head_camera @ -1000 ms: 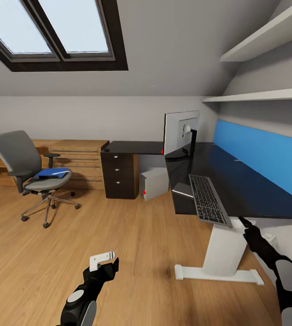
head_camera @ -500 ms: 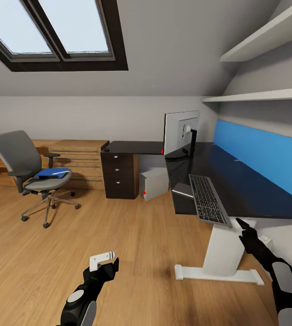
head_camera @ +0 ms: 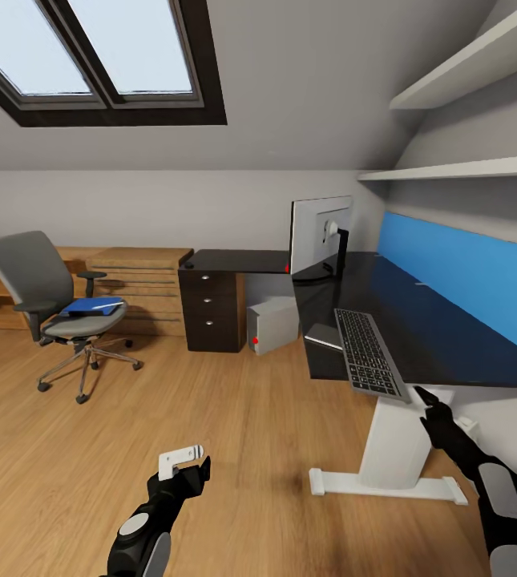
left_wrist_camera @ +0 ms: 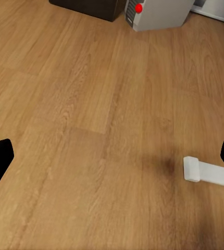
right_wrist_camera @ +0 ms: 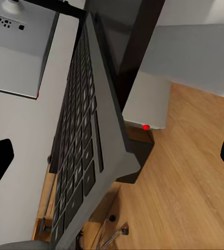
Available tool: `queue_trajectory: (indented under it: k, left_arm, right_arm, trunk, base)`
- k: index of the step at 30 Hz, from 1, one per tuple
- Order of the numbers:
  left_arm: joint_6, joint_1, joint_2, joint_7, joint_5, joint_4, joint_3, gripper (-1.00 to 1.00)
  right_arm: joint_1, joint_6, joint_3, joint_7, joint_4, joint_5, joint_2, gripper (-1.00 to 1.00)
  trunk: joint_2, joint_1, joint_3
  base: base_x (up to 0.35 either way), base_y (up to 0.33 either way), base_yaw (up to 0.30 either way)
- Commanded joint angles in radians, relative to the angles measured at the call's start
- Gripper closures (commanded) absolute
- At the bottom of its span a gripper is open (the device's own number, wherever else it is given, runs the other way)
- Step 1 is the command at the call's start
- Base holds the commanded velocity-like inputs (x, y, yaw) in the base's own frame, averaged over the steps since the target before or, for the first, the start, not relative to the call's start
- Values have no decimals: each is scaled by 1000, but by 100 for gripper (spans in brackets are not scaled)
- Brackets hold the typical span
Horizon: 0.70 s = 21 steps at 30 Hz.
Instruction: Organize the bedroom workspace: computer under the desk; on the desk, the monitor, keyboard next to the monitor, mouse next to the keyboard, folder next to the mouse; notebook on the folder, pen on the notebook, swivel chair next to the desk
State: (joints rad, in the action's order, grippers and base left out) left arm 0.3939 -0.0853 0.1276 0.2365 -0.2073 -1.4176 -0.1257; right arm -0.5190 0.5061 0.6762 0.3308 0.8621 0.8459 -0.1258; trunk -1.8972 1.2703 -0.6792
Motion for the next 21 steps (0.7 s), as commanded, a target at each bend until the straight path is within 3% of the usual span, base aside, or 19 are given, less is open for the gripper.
queue_trajectory:
  k: [1,13,21]
  left_arm:
    - [3,-1,0,9,-11,-1,-2,-100]
    - [3,-1,-2,8,-11,-1,-2,-100]
    - [4,-1,-5,7,-11,-1,-1,-100]
  right_arm:
    - [-1,8,2,2,0,4,2,-100]
    - [-1,6,0,10,0,3,56,-100]
    - [-1,5,0,11,-1,1,64,-100]
  trunk:
    - [-1,0,-1]
    - [-1,0,-1]
    - [-1,0,-1]
  base:
    - [0,0,0]
    - [0,0,0]
    - [0,0,0]
